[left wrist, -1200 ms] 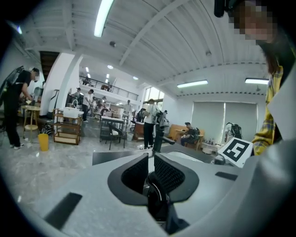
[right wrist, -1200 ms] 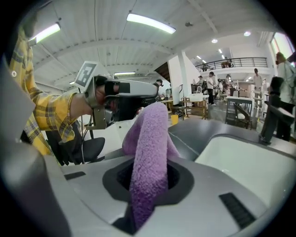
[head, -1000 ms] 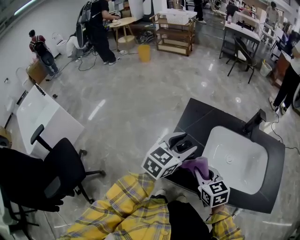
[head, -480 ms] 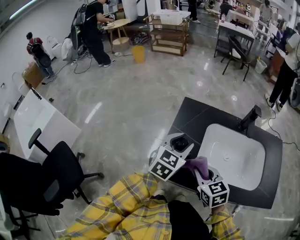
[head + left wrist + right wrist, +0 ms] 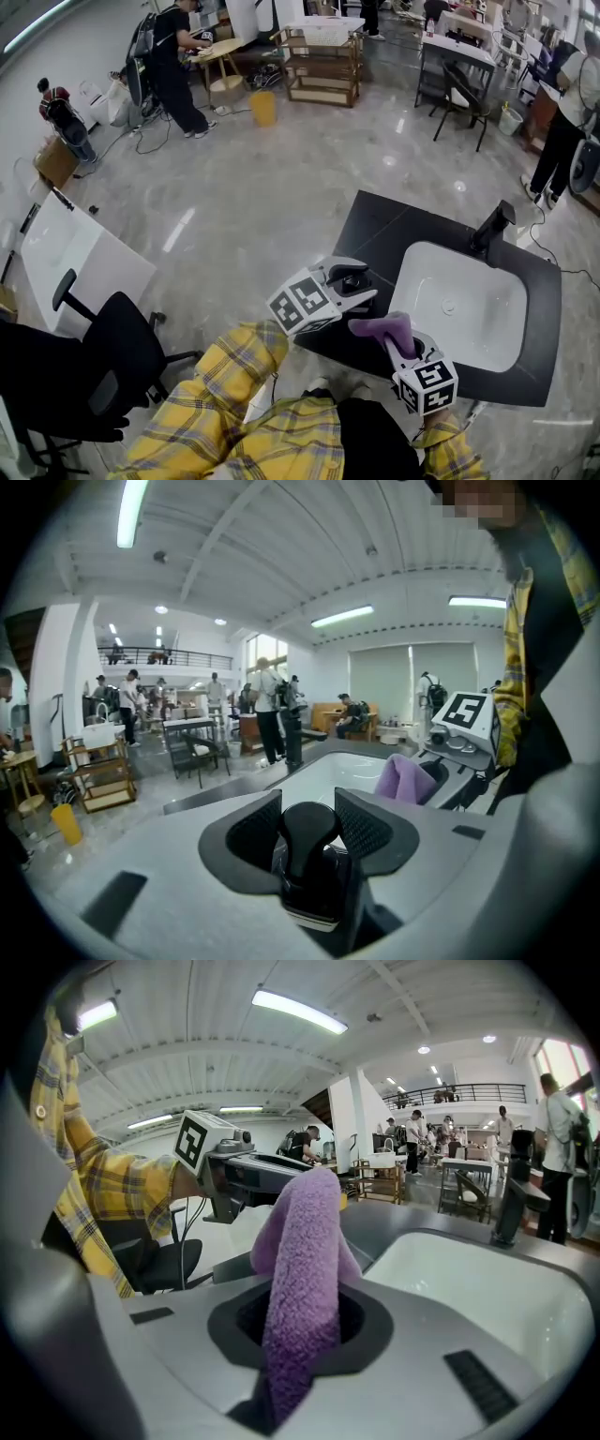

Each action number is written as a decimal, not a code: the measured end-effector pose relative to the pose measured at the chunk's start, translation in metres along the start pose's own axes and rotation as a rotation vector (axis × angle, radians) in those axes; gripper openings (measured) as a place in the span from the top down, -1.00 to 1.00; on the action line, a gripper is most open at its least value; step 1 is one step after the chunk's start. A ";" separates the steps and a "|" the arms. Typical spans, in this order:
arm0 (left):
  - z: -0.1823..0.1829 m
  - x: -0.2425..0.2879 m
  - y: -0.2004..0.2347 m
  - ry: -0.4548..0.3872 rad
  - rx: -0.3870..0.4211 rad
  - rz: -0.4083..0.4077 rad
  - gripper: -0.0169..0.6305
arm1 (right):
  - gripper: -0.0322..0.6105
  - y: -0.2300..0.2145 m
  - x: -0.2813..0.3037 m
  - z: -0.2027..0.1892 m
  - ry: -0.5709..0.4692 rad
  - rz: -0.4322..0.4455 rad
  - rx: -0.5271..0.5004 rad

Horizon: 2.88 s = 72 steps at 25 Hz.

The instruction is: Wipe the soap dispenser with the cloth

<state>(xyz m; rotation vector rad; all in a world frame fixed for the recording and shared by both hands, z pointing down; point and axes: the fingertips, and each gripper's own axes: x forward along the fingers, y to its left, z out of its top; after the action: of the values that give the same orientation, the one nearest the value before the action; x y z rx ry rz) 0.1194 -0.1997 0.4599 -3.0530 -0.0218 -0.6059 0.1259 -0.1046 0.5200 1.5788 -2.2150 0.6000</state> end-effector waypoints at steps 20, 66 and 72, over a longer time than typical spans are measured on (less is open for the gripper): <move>-0.004 -0.009 -0.021 -0.038 0.095 -0.534 0.43 | 0.79 0.005 0.010 0.000 0.034 0.004 -0.016; 0.025 -0.010 0.016 -0.083 0.007 0.239 0.79 | 0.79 -0.001 0.062 0.034 0.003 0.130 -0.274; 0.024 -0.009 0.015 -0.089 0.007 0.237 0.79 | 0.79 -0.005 0.064 0.020 0.024 0.109 -0.222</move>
<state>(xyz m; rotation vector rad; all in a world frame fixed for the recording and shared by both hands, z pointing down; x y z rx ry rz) 0.1204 -0.2145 0.4335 -3.0086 0.3302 -0.4530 0.1091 -0.1677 0.5371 1.3413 -2.2720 0.3837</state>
